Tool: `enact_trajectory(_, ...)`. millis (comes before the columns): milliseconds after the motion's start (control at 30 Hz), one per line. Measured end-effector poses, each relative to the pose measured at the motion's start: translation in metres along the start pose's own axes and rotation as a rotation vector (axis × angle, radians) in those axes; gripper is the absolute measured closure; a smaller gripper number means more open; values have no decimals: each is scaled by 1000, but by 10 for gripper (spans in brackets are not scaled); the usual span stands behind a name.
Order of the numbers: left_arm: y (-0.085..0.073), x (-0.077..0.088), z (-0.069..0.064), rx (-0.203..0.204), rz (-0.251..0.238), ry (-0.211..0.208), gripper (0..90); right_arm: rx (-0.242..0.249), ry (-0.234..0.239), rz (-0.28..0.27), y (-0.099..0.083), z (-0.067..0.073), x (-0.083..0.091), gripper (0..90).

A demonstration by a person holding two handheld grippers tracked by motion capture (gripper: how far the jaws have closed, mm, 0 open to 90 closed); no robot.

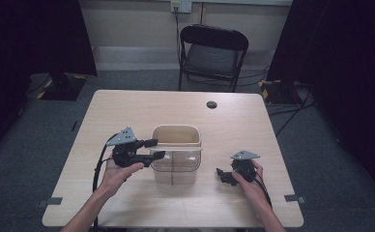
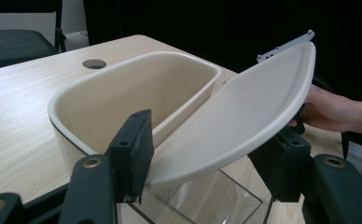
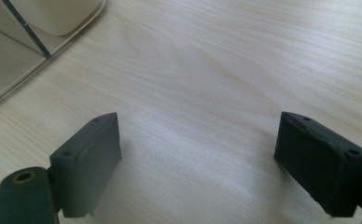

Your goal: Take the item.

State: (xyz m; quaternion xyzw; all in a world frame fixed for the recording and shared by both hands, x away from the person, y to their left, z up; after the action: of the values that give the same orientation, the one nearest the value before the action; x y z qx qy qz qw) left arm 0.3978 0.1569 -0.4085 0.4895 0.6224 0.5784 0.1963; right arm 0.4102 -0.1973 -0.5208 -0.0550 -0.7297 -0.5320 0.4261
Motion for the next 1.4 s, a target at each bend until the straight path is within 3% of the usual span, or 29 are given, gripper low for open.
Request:
enact_trajectory(367,2,0,1,-18,16,7,434,0,0,0,0,0,0,137)
enact_trajectory(667,6,-2,1,-5,16,-12,452,0,0,0,0,0,0,137)
enact_trajectory(1400,12,-3,5,13,16,-11,486,0,0,0,0,0,0,137)
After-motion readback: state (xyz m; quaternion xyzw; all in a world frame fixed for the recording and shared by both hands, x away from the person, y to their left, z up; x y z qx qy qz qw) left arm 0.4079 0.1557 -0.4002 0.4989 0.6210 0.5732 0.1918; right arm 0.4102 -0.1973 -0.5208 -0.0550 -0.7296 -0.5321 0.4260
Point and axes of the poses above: each handheld gripper's, and its own axes: x roughly backward along the jaws, y roughly out of its top, z roughly to its left, the point moved 3 cm from there along -x, roughly forward along the jaws, and after that the axes turned 5 degrees about x, right-handed, at the moved point
